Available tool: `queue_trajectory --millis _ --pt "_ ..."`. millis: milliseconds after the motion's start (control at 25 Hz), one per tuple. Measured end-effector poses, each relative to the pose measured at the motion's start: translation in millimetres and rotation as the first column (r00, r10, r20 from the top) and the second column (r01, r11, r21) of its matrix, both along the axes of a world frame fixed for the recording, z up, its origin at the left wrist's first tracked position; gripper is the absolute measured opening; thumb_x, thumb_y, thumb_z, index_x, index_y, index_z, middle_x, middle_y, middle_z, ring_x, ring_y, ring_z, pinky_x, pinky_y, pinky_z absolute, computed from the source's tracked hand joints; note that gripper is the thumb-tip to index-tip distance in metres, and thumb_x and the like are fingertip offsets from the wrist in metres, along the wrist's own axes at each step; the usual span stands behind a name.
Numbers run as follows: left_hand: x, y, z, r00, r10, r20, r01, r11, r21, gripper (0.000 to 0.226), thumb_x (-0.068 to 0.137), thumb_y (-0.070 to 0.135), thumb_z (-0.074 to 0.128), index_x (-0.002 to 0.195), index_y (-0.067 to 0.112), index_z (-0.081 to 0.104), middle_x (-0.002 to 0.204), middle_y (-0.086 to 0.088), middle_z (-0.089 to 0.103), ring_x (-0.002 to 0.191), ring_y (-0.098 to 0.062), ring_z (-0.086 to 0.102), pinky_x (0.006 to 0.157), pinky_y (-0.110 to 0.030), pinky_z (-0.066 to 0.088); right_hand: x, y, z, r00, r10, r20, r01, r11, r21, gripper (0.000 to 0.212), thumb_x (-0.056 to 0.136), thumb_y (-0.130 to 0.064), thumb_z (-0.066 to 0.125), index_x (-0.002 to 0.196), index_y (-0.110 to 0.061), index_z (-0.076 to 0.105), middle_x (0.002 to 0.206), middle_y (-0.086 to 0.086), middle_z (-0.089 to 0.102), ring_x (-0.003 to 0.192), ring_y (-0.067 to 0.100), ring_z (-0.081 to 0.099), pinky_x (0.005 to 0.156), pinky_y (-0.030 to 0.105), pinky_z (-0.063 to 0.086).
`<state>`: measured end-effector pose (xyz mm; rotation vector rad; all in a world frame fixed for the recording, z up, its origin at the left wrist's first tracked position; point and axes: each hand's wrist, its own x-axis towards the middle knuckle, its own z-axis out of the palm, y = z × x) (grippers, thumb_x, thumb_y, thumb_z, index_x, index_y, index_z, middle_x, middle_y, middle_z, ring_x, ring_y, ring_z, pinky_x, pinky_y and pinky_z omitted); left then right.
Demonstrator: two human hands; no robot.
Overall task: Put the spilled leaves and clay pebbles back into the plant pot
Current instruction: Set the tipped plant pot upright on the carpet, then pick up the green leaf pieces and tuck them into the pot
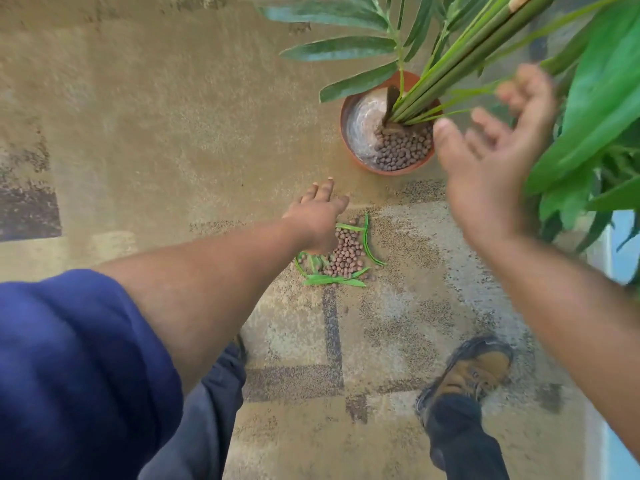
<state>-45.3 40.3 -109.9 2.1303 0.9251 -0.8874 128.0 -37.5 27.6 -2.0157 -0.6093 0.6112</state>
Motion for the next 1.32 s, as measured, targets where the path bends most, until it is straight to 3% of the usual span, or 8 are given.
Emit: queue_trajectory --millis 160,280,400,560,800,1080,1200,1320 --pt "-35 -23 -11 0.975 0.202 -0.093 -0.209 0.974 -0.086 0.091 0.087 0.013 0.072 0.161 0.022 0.02 0.171 -0.012 -0.002 0.152 -0.039 0.024 0.117 -0.054 0.037 -30 -69 -69 0.984 0.169 -0.063 -0.179 0.947 -0.265 0.038 0.091 -0.016 0.072 0.127 -0.021 0.061 0.11 -0.017 0.066 0.091 -0.001 0.064 0.089 0.04 0.062" --pt "-63 -46 -25 0.965 0.219 -0.143 -0.24 0.958 -0.157 0.082 0.089 0.01 0.068 0.16 0.015 0.026 0.17 -0.013 0.006 0.15 -0.038 0.03 0.116 -0.053 0.038 -37 -106 -116 0.896 0.306 -0.322 -0.44 0.707 -0.554 0.036 0.096 -0.016 0.069 0.131 -0.019 0.063 0.128 0.001 0.067 0.096 0.01 0.064 0.081 0.031 0.057" --pt "-85 -58 -50 0.954 0.241 -0.181 -0.272 0.946 -0.174 0.08 0.089 0.011 0.07 0.159 0.013 0.03 0.168 -0.014 0.014 0.148 -0.038 0.031 0.117 -0.048 0.033 -48 -129 -159 0.783 0.275 -0.558 -0.618 0.448 -0.646 0.051 0.097 -0.021 0.069 0.146 -0.014 0.053 0.15 0.008 0.054 0.128 0.026 0.057 0.1 0.037 0.047" --pt "-96 -66 -86 0.937 0.276 -0.215 -0.319 0.926 -0.203 0.083 0.088 0.017 0.074 0.159 0.019 0.031 0.168 -0.012 0.012 0.146 -0.039 0.033 0.116 -0.048 0.035 -53 -122 -203 0.733 0.471 -0.49 -0.648 0.264 -0.715 0.064 0.097 -0.027 0.067 0.155 -0.015 0.042 0.166 0.009 0.032 0.148 0.034 0.037 0.117 0.047 0.035" --pt "-95 -68 -126 0.947 0.286 -0.146 -0.315 0.917 -0.245 0.09 0.085 0.033 0.077 0.16 0.024 0.028 0.169 -0.008 -0.001 0.153 -0.04 0.013 0.121 -0.059 0.023 -63 -96 -264 0.65 0.557 -0.517 -0.698 0.17 -0.696 0.062 0.089 -0.03 0.068 0.148 -0.026 0.05 0.17 0.003 0.014 0.155 0.041 0.014 0.123 0.064 0.017" --pt "-99 -64 -137 0.9 0.406 -0.158 -0.436 0.85 -0.297 0.091 0.081 0.029 0.082 0.154 0.009 0.033 0.155 -0.003 0.022 0.141 -0.03 0.034 0.113 -0.047 0.044 -58 -107 -291 0.563 0.644 -0.517 -0.67 -0.01 -0.742 0.07 0.094 -0.038 0.063 0.155 -0.047 0.031 0.173 -0.003 -0.001 0.155 0.043 0.011 0.122 0.068 0.005" --pt "-105 -59 -134 0.882 0.451 -0.136 -0.471 0.836 -0.282 0.074 0.086 0.029 0.079 0.148 0.009 0.044 0.139 -0.002 0.038 0.121 -0.021 0.05 0.102 -0.026 0.049 -52 -110 -282 0.542 0.683 -0.49 -0.644 -0.037 -0.764 0.054 0.098 -0.041 0.062 0.149 -0.038 0.046 0.168 0.003 0.026 0.15 0.038 0.032 0.122 0.064 0.012" --pt "-105 -57 -126 0.822 0.567 0.055 -0.564 0.824 -0.054 0.046 0.097 0.027 0.067 0.137 0.007 0.058 0.137 -0.004 0.054 0.106 -0.013 0.061 0.087 -0.011 0.047 -48 -113 -269 0.634 0.706 -0.314 -0.594 0.185 -0.783 0.019 0.1 -0.035 0.062 0.106 -0.02 0.071 0.112 0.003 0.068 0.099 0.023 0.066 0.109 0.058 0.046"
